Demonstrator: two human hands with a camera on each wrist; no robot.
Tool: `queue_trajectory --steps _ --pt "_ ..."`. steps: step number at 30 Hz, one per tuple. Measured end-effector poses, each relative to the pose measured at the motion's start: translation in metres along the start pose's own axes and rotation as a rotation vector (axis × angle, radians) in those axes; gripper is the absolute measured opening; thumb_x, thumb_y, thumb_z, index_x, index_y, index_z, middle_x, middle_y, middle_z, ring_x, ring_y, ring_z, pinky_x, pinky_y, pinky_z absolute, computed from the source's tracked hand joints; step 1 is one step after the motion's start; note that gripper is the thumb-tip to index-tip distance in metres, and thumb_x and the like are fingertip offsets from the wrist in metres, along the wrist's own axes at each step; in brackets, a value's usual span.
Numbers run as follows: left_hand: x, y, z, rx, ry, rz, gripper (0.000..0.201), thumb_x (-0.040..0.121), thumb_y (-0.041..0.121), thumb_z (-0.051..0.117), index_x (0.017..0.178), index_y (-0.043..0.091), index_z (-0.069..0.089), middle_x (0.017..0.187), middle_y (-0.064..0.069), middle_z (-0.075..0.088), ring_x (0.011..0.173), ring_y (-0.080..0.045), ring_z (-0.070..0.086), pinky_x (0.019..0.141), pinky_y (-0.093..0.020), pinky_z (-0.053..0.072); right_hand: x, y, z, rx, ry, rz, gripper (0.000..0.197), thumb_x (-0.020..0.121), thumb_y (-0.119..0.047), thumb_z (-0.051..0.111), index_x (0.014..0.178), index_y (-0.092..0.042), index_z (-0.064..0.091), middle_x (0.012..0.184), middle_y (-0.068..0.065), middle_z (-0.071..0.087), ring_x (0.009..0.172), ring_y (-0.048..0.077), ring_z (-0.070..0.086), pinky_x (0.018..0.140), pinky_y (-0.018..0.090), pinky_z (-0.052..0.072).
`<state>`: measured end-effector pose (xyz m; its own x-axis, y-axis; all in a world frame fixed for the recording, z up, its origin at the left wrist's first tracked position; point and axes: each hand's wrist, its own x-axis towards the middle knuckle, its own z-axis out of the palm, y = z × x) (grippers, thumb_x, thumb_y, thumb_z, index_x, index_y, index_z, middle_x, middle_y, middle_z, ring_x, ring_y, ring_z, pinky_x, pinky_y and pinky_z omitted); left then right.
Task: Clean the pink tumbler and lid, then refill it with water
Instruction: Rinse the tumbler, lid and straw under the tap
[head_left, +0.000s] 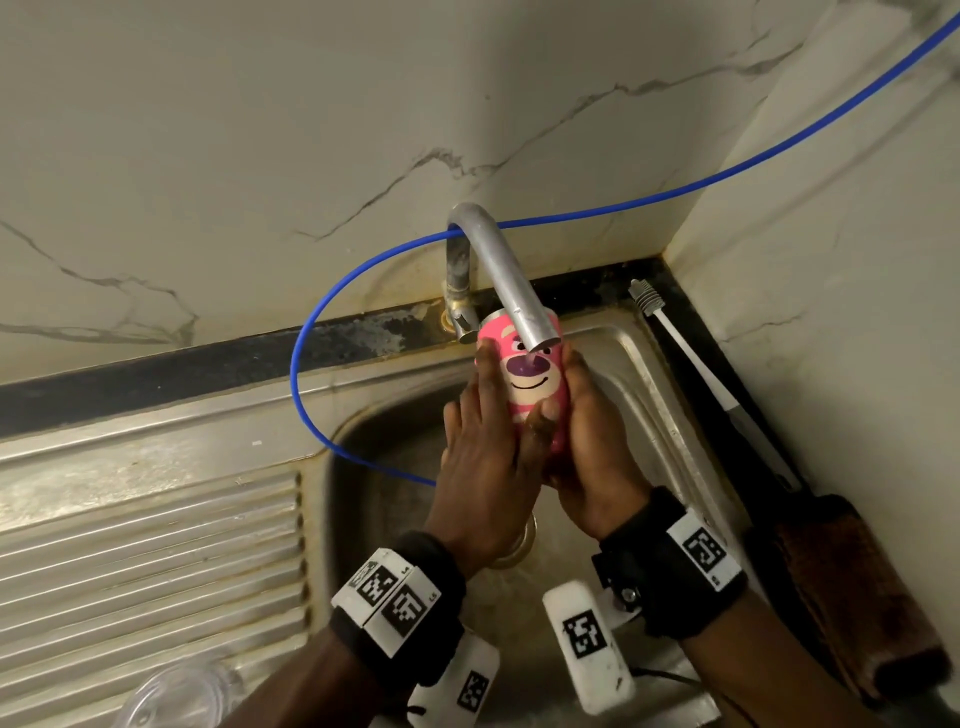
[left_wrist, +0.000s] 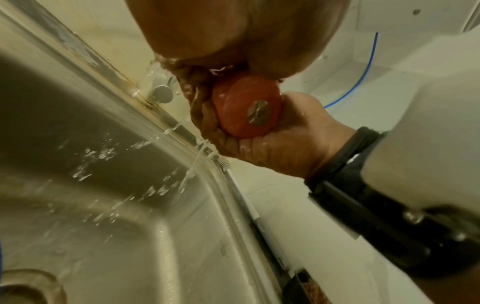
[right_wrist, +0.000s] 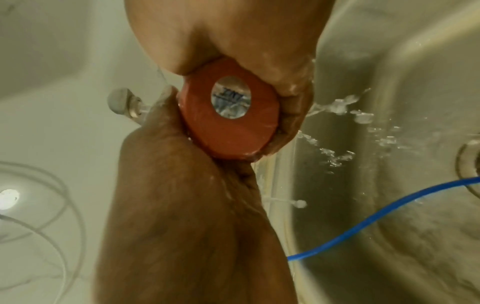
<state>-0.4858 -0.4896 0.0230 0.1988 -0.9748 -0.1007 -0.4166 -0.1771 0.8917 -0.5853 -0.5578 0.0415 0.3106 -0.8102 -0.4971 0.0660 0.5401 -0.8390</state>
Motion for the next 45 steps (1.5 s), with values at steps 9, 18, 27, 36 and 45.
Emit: queue_trajectory --steps 9,18,27,36,45 --pt "0.020 -0.002 -0.003 -0.359 0.080 -0.176 0.085 0.087 0.095 0.035 0.159 0.049 0.027 0.141 0.004 0.059 0.126 -0.023 0.064 0.105 -0.057 0.054 -0.013 0.012 0.008 -0.097 0.012 -0.153 0.043 0.101 -0.058 0.049 0.121 -0.028 0.071 0.108 0.004 0.079 0.099 0.021 0.077 0.088 0.054 0.061" --pt "0.048 0.013 -0.030 -0.606 0.028 -0.545 0.089 0.094 0.089 0.018 0.120 0.024 0.072 0.102 -0.006 0.082 0.095 -0.022 0.080 0.091 -0.045 0.063 -0.026 0.019 0.006 -0.084 -0.111 -0.187 0.049 0.090 -0.049 0.062 0.133 -0.027 0.061 0.117 0.005 0.076 0.104 0.027 0.076 0.087 0.054 0.062" --pt "0.022 0.007 -0.023 -0.779 0.039 -0.619 0.053 0.107 0.066 0.031 0.106 0.029 0.070 0.079 0.009 0.081 0.079 -0.012 0.079 0.061 -0.033 0.063 -0.013 0.027 0.000 -0.140 -0.073 -0.280 0.051 0.106 -0.046 0.037 0.156 -0.038 0.035 0.135 -0.008 0.065 0.114 0.005 0.069 0.083 0.025 0.061" --pt "0.010 0.015 -0.025 -0.881 0.008 -0.646 0.056 0.098 0.075 0.044 0.124 0.033 0.069 0.113 0.000 0.082 0.104 -0.024 0.079 0.089 -0.052 0.063 -0.010 0.040 -0.004 -0.326 -0.172 -0.401 0.074 0.101 -0.052 0.044 0.162 -0.048 0.003 0.154 -0.025 0.034 0.134 -0.006 0.050 0.098 0.023 0.055" --pt "0.017 0.011 -0.042 -0.695 0.104 -0.508 0.055 0.079 0.064 0.080 0.123 0.038 0.063 0.121 -0.002 0.076 0.117 -0.031 0.072 0.099 -0.057 0.060 -0.001 0.008 -0.022 -0.442 -0.248 -0.366 0.057 0.099 -0.027 0.068 0.152 -0.021 0.047 0.128 -0.001 0.069 0.110 0.019 0.072 0.089 0.045 0.063"
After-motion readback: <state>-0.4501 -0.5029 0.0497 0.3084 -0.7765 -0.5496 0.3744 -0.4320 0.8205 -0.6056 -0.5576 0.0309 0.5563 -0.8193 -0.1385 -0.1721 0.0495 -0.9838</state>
